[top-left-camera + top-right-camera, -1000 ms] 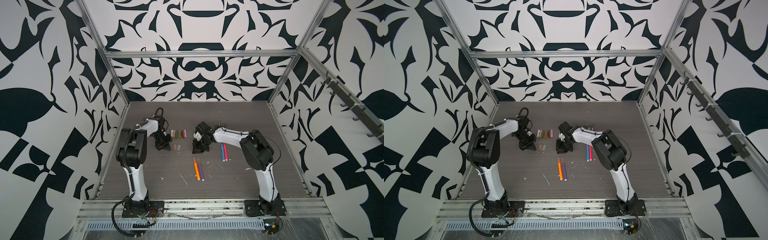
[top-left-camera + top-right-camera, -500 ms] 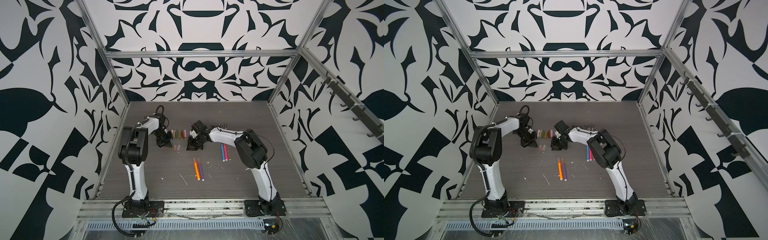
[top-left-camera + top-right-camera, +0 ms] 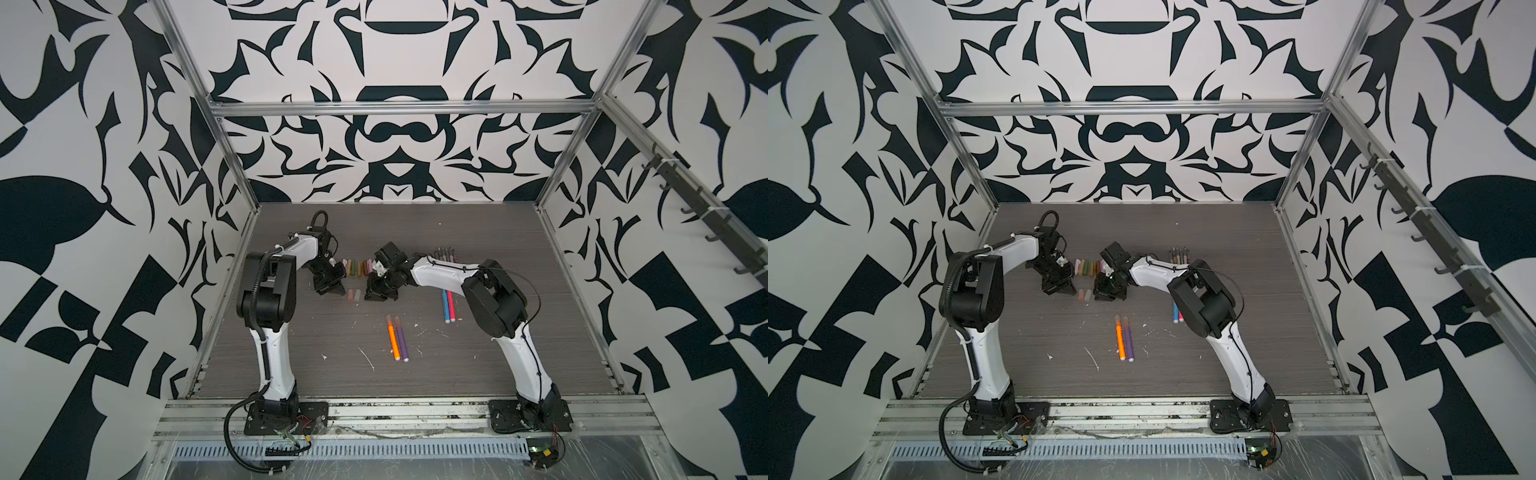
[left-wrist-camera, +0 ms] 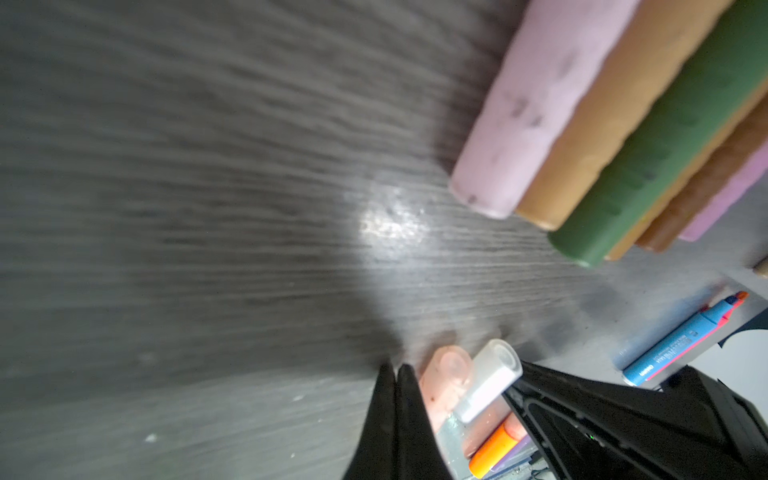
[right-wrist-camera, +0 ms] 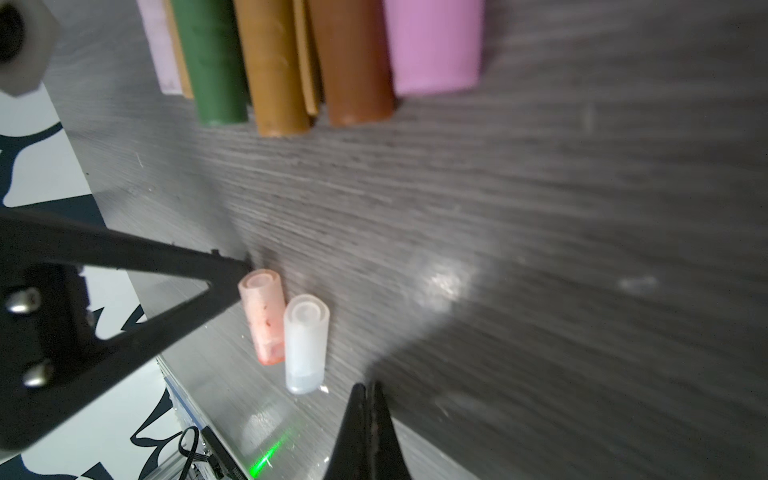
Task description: Open the pen caps
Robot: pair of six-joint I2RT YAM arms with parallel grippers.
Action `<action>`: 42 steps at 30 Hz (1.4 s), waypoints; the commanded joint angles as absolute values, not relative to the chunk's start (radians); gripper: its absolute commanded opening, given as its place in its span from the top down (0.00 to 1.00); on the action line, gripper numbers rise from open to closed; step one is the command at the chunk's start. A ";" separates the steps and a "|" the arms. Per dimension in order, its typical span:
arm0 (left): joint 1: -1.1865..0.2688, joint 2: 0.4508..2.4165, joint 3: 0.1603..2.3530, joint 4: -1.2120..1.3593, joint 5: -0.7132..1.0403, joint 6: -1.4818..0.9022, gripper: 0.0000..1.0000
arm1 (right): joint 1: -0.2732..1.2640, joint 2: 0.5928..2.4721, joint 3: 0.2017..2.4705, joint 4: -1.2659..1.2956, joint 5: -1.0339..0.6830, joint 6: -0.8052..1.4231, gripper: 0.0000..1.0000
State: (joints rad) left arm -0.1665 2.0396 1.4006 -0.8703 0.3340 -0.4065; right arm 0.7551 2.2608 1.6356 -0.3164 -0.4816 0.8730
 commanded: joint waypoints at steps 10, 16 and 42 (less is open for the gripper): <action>-0.173 2.096 1.384 -0.880 0.335 -0.390 1.00 | 0.760 2.304 1.716 -0.334 -0.486 0.890 1.00; -0.173 2.098 1.392 -0.885 0.339 -0.389 1.00 | 0.759 2.311 1.729 -0.340 -0.488 0.890 1.00; -0.178 2.116 1.413 -0.902 0.341 -0.382 1.00 | 0.758 2.314 1.756 -0.366 -0.495 0.872 1.00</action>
